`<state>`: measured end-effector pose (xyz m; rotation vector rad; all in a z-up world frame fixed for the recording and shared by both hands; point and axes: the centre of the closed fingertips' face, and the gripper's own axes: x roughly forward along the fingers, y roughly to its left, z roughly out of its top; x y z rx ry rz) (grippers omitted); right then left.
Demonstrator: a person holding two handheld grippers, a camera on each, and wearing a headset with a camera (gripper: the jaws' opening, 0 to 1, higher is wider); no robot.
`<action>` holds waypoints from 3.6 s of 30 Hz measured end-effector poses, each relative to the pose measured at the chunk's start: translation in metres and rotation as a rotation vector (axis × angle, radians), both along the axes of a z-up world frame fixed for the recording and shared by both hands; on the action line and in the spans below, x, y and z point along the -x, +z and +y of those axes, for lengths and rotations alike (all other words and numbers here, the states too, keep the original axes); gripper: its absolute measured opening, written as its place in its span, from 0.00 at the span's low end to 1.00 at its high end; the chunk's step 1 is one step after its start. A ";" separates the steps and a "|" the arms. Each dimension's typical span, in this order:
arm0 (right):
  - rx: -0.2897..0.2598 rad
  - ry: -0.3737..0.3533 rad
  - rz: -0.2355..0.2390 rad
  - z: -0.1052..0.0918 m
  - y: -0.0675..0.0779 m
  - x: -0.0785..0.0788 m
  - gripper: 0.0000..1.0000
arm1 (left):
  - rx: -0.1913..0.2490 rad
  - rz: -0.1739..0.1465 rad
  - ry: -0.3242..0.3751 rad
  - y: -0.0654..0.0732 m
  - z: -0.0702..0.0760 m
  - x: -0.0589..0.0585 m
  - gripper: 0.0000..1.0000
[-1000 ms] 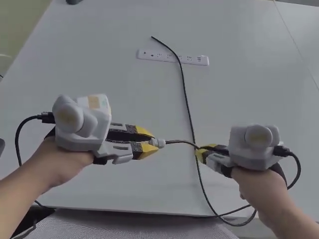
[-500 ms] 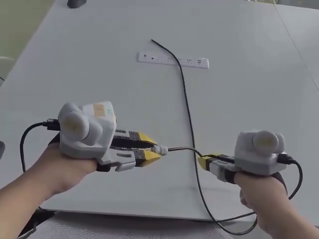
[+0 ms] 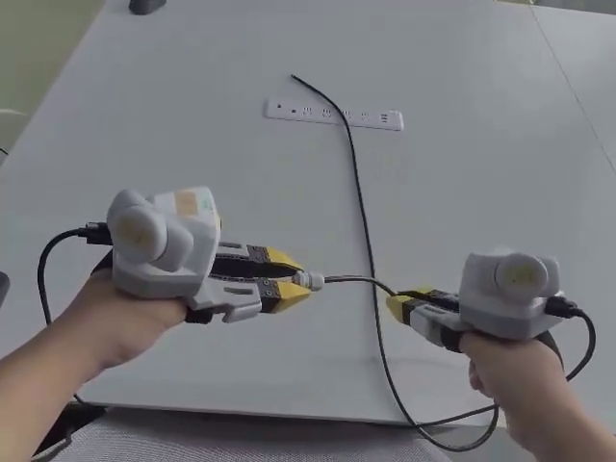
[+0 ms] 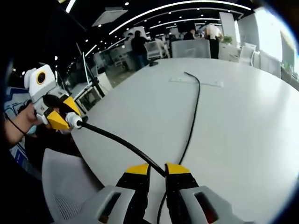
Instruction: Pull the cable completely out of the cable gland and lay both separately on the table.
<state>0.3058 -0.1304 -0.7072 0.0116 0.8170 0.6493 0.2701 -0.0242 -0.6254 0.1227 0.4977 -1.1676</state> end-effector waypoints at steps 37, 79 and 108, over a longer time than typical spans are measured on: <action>0.377 0.689 -0.529 0.085 0.058 0.029 0.01 | -0.010 0.003 -0.024 -0.003 -0.011 0.003 0.15; 0.108 0.261 -0.108 0.037 0.003 0.009 0.01 | -0.014 -0.020 -0.018 -0.001 -0.006 0.001 0.15; 0.168 0.266 -0.144 0.032 -0.004 0.011 0.02 | -0.014 -0.004 -0.014 -0.004 -0.005 0.000 0.15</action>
